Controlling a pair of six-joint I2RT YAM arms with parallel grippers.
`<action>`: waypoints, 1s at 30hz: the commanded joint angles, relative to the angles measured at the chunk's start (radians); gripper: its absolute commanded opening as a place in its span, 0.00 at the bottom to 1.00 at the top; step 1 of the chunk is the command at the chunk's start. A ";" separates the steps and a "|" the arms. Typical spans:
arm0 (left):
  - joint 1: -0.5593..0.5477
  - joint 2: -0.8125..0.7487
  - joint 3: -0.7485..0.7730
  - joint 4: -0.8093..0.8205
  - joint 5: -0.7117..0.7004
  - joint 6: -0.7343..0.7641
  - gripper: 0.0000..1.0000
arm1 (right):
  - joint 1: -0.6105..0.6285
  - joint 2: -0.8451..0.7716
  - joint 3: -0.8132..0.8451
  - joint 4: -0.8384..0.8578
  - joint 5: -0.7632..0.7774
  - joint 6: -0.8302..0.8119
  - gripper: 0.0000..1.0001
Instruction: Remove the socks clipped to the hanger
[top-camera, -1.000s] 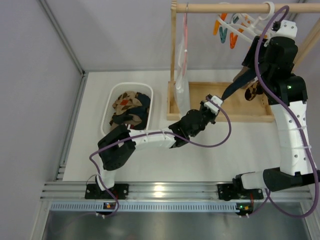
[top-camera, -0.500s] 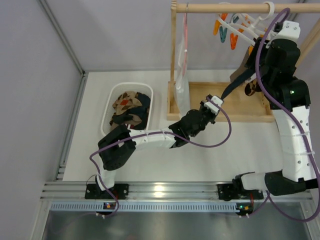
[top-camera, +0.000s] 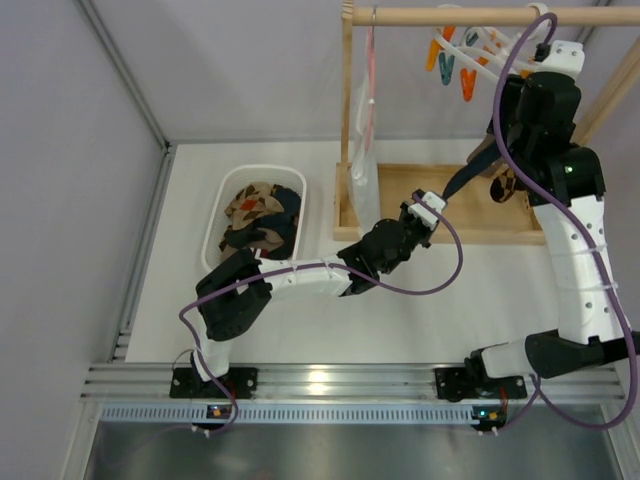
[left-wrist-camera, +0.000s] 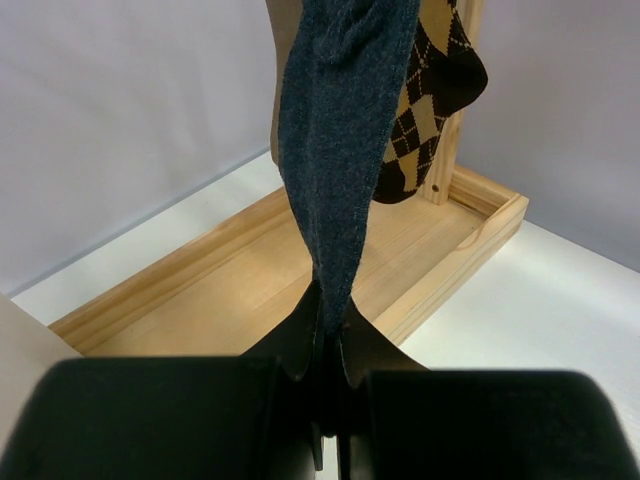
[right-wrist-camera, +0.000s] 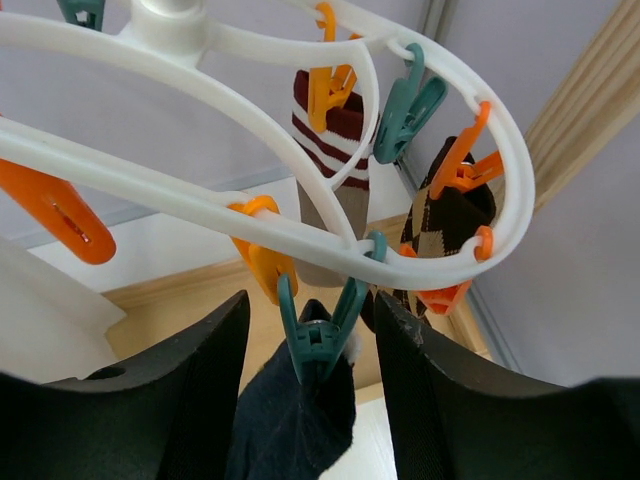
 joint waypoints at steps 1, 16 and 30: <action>-0.006 -0.015 0.016 0.055 0.003 -0.020 0.00 | 0.008 0.018 0.006 0.040 0.043 -0.021 0.51; -0.006 -0.030 -0.012 0.055 0.007 -0.034 0.00 | -0.022 0.059 0.017 0.091 0.060 -0.054 0.37; -0.006 -0.030 -0.022 0.055 -0.007 -0.054 0.00 | -0.038 0.001 -0.038 0.129 -0.031 -0.035 0.15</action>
